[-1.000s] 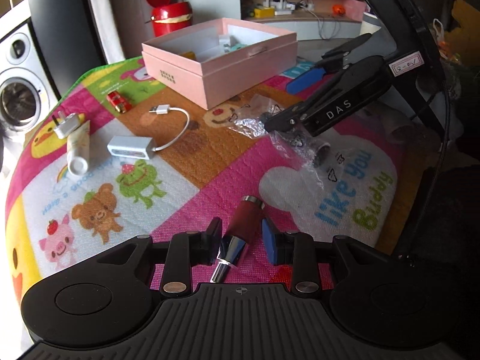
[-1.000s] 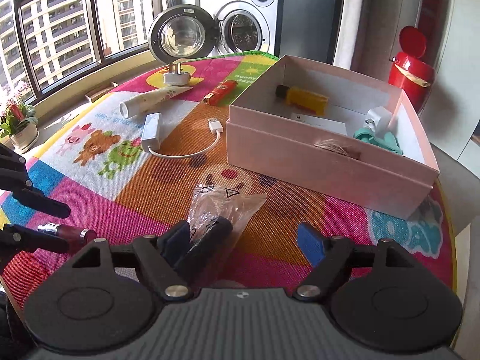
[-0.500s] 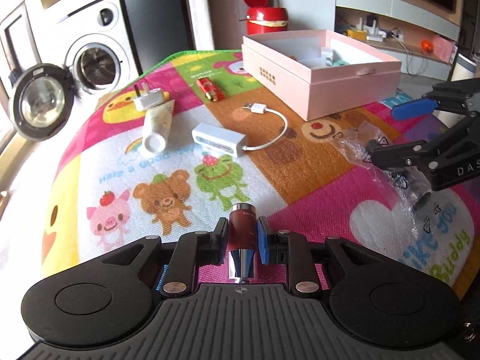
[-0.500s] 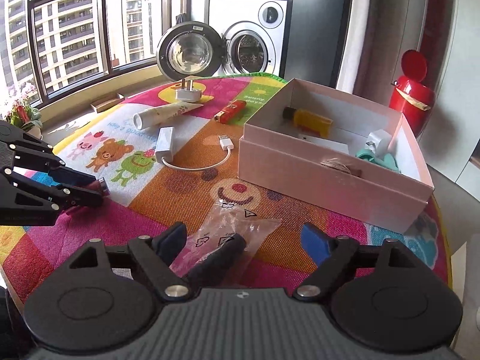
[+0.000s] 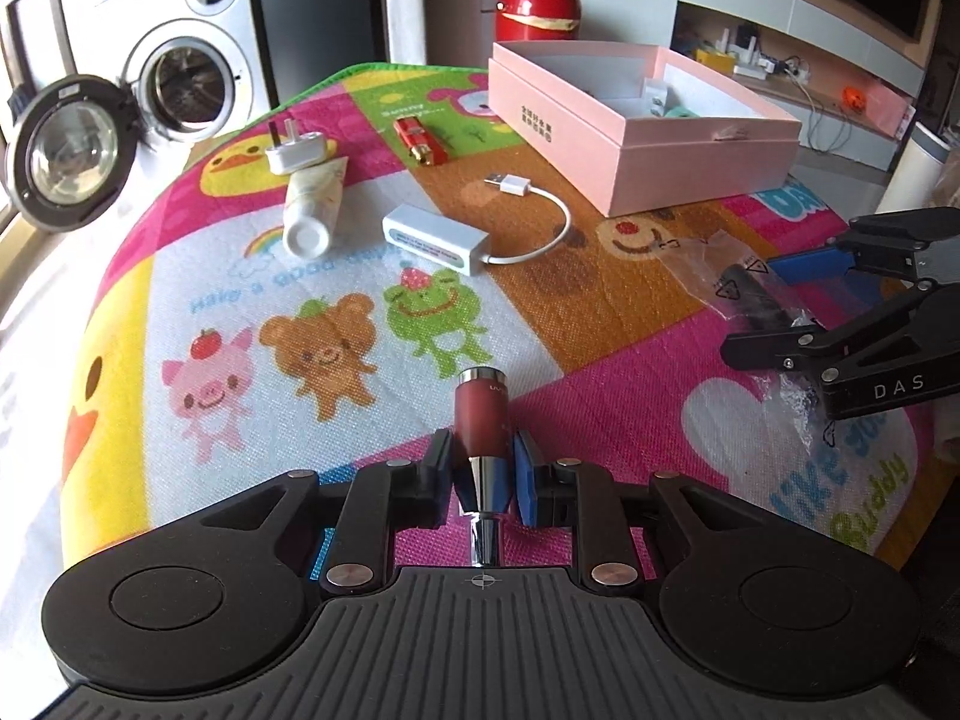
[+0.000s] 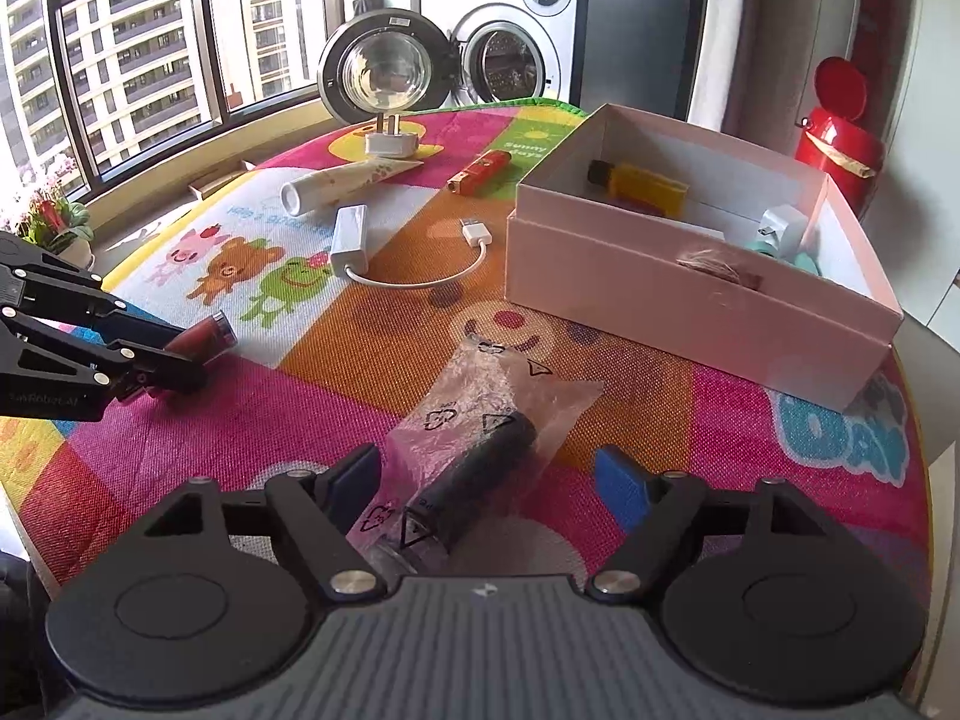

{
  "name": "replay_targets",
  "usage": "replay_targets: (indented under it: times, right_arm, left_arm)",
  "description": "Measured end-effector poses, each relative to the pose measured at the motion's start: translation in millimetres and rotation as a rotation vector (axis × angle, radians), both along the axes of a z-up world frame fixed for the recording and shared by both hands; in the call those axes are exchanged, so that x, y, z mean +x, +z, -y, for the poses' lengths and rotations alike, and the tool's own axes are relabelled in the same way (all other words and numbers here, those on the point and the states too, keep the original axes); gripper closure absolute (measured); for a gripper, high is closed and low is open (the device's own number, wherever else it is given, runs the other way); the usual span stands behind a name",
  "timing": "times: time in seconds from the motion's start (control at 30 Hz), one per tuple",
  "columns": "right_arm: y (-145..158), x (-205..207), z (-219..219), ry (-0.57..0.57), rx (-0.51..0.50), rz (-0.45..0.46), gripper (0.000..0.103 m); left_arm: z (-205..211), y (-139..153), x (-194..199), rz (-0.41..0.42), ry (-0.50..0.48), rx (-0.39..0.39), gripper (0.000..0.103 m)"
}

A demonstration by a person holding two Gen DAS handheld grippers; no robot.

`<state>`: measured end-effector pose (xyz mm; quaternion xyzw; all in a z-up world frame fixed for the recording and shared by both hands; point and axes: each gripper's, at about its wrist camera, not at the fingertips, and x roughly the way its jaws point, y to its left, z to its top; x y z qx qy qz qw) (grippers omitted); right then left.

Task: Organize rigid objects
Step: 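Place the red tube and bagged black item into the pink box with both tools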

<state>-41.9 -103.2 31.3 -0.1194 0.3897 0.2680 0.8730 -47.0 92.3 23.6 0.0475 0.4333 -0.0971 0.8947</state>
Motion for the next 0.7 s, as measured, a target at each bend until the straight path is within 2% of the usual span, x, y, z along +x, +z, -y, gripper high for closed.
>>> replay_targets:
  times: [0.07,0.13,0.23,0.33,0.47,0.7]
  right_arm:
    - [0.6,-5.3,-4.6,0.011,-0.012,0.023,0.045]
    - [2.8,-8.3,-7.4,0.035,-0.018,0.02,0.064]
    - [7.5,-13.4,-5.6,0.045,-0.039,0.023,0.076]
    - [15.9,-18.7,7.2,0.04,-0.039,0.029,0.081]
    - [45.6,-22.9,34.4,-0.006,0.021,0.06,0.082]
    - [147.6,-33.7,82.9,-0.102,0.161,0.331,0.083]
  left_arm:
    - [-1.1,-0.5,0.3,0.003,0.026,-0.019,0.078]
    - [-0.6,-1.3,-0.8,0.018,0.041,-0.028,0.078]
    - [8.2,-1.1,-6.6,0.042,0.01,0.02,0.079]
    - [18.0,3.5,-13.8,0.034,-0.072,-0.03,0.079]
    - [37.6,30.7,-24.3,0.143,-0.139,-0.048,0.079]
    - [55.5,133.7,-13.1,0.423,-0.194,-0.102,0.079]
